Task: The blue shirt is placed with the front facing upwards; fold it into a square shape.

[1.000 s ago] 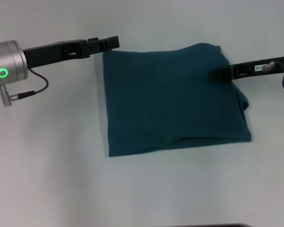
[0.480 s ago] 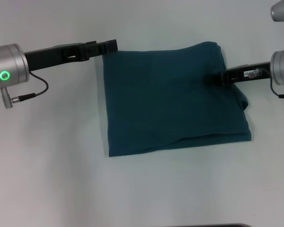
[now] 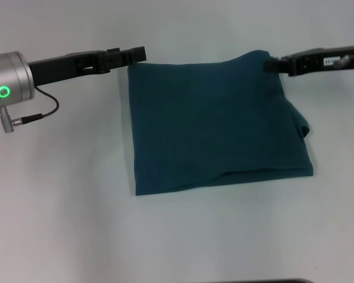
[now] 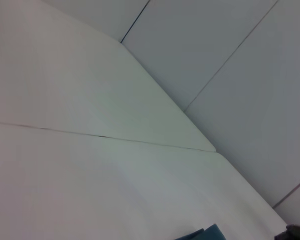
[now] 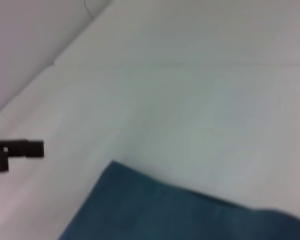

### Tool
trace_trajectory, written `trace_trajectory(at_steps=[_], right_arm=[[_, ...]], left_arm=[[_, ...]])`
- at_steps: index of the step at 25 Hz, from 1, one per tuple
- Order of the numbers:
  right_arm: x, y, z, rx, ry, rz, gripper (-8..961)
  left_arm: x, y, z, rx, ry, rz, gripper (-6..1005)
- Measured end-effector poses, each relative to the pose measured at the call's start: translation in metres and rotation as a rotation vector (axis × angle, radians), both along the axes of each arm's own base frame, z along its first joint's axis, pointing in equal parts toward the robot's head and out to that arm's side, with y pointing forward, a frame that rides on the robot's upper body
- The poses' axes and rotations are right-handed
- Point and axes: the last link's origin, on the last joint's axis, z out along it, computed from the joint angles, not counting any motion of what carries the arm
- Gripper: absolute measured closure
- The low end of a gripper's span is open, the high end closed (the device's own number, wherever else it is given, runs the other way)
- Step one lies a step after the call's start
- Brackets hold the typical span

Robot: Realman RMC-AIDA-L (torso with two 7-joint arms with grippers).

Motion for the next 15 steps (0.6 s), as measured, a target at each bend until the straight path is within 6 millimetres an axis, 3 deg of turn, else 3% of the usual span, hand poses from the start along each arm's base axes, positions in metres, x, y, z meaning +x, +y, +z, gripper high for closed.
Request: trace_trajectory(at_steps=[4, 11, 15], right_arm=[[-0.008, 0.009, -0.001, 0.014, -0.003, 0.014, 954], [-0.005, 0.010, -0.030, -0.015, -0.073, -0.004, 955], [-0.006, 0.005, -0.025, -0.013, -0.046, 0.025, 955]], left_arm=[[0.002, 0.001, 0.000, -0.001, -0.002, -0.004, 173], [0.004, 0.002, -0.001, -0.003, -0.005, -0.008, 171], [0.007, 0.000, 0.001, -0.018, -0.005, -0.032, 170]])
